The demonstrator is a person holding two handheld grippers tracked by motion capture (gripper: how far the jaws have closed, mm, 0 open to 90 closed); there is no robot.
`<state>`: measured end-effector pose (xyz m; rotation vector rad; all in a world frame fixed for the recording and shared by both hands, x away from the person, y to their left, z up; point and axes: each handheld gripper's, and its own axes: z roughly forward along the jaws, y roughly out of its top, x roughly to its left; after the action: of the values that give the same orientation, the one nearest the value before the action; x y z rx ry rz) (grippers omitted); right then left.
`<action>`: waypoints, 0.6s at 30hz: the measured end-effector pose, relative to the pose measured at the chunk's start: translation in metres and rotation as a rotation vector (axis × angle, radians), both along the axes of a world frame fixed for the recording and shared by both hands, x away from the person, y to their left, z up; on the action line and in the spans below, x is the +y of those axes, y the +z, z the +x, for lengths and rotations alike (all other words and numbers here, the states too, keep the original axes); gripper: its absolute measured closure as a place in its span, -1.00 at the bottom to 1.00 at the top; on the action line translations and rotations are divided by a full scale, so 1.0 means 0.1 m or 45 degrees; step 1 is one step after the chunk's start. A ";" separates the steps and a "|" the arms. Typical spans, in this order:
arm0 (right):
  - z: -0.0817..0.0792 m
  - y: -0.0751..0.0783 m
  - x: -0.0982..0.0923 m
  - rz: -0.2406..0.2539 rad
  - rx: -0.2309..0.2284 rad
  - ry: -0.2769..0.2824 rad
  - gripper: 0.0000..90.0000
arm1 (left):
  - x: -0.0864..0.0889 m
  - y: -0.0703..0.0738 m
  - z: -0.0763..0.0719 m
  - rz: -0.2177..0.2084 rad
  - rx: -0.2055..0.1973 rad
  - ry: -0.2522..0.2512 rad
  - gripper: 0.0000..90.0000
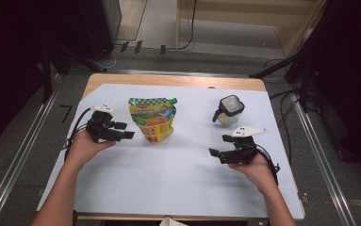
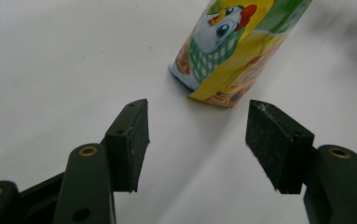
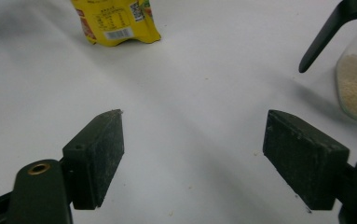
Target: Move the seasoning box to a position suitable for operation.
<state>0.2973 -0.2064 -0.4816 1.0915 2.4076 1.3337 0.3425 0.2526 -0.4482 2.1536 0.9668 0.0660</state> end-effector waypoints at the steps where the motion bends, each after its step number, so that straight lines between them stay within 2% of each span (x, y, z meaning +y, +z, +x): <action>1: 0.00 -0.01 0.00 0.007 0.003 -0.010 -0.45 | 0.00 0.00 0.00 -0.002 0.003 -0.002 -0.11; 5: 0.00 0.00 0.00 -0.005 -0.010 -0.042 -0.33 | 0.00 0.02 0.00 -0.003 0.003 -0.011 -0.12; 8: 0.00 0.01 -0.01 0.023 -0.014 -0.058 -0.26 | 0.01 0.03 0.00 -0.001 0.002 -0.013 -0.12; 10: 0.00 0.03 -0.03 0.065 -0.007 -0.076 -0.16 | 0.01 0.03 0.00 0.003 -0.015 -0.013 -0.12; 11: 0.00 0.04 -0.04 0.082 0.004 -0.097 -0.04 | 0.01 0.04 0.00 0.002 -0.028 -0.020 -0.11; 14: 0.02 0.04 -0.06 0.064 0.003 -0.114 0.03 | 0.02 0.05 0.00 -0.009 -0.024 -0.018 -0.11; 18: 0.01 0.06 -0.06 0.047 0.002 -0.136 0.02 | 0.02 0.06 -0.01 -0.022 -0.028 -0.013 -0.11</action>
<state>0.2982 -0.2122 -0.4756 1.2124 2.2985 1.3482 0.3414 0.2546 -0.4421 2.1377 0.9404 0.0754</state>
